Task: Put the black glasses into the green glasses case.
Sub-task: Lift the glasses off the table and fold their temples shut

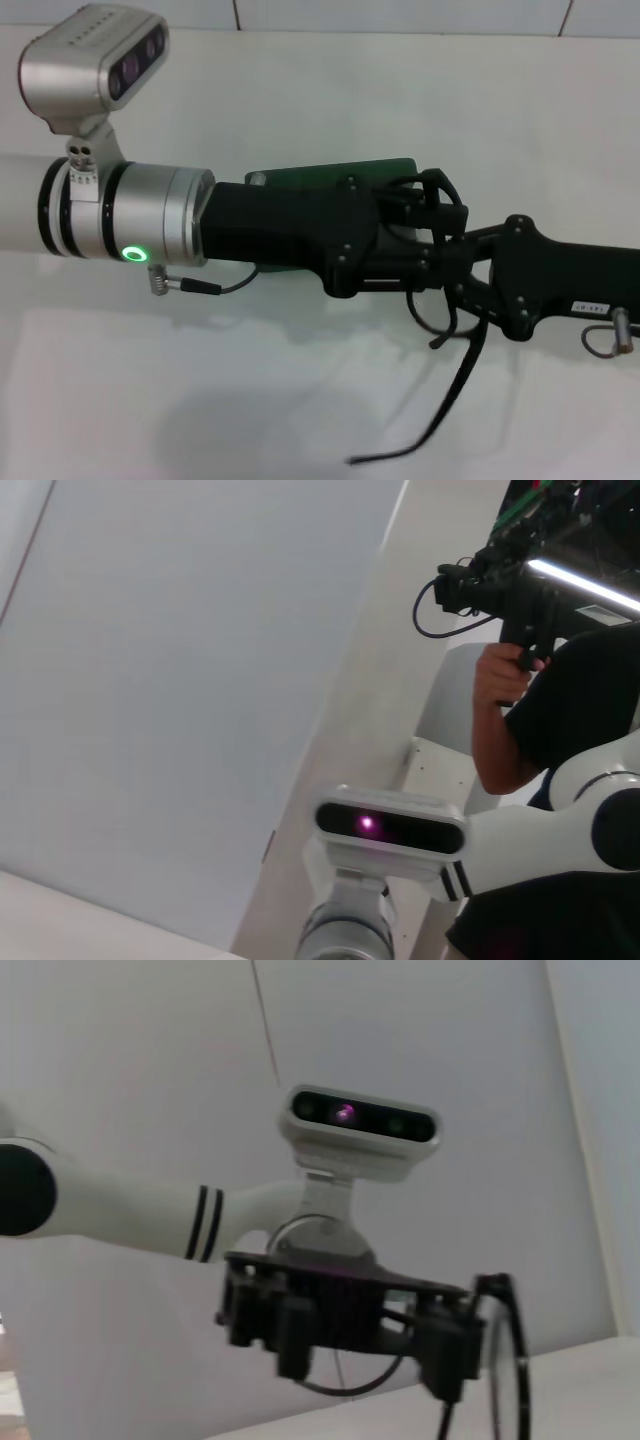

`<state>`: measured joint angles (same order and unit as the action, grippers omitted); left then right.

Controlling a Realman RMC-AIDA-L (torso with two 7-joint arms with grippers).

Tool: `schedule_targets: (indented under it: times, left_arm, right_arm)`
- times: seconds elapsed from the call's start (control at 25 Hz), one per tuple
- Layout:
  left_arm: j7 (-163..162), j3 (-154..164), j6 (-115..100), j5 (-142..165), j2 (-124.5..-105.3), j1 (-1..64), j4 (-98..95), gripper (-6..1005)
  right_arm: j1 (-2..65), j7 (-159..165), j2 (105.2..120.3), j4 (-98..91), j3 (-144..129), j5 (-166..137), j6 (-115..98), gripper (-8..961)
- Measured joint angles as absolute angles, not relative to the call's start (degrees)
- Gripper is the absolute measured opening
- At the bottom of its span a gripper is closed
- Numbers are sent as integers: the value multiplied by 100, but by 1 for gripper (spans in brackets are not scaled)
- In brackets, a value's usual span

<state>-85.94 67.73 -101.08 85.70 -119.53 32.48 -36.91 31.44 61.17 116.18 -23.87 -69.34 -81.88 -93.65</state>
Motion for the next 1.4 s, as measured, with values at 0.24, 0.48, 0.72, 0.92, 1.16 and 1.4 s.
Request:
schedule_targets:
  times: [0.24,0.48,0.72,0.92,1.16,1.4]
  left_arm:
    - [-8589,6775,-10067,8572,-11953,3260,-3691,490]
    - [-8473,6763,-10145,8598,-11845,3158,-3732,491]
    - [-8264,6747,-9714,8876,-11642,2983,-3666,492]
    - [-8274,6822,-9400,9657,-11814,3132,-3614,493]
    - [-8317,7845,-9516,9343,-12001,3457,-3588,495]
    - [-8263,8123,-9763,8353,-11986,3518,-3604,497]
  right_arm:
    - [3079,6115,11602,-2386,-6923,-8162,-9422,110]
    - [2914,6111,11556,-2445,-6408,-8148,-9557,111]
    - [2630,6106,11500,-2777,-5769,-8146,-10336,111]
    - [2600,6026,11593,-2804,-5420,-7823,-10676,111]
    - [3004,5715,11617,-2178,-5498,-7281,-10536,112]
    - [3451,5355,11618,-1476,-5718,-7233,-9998,112]
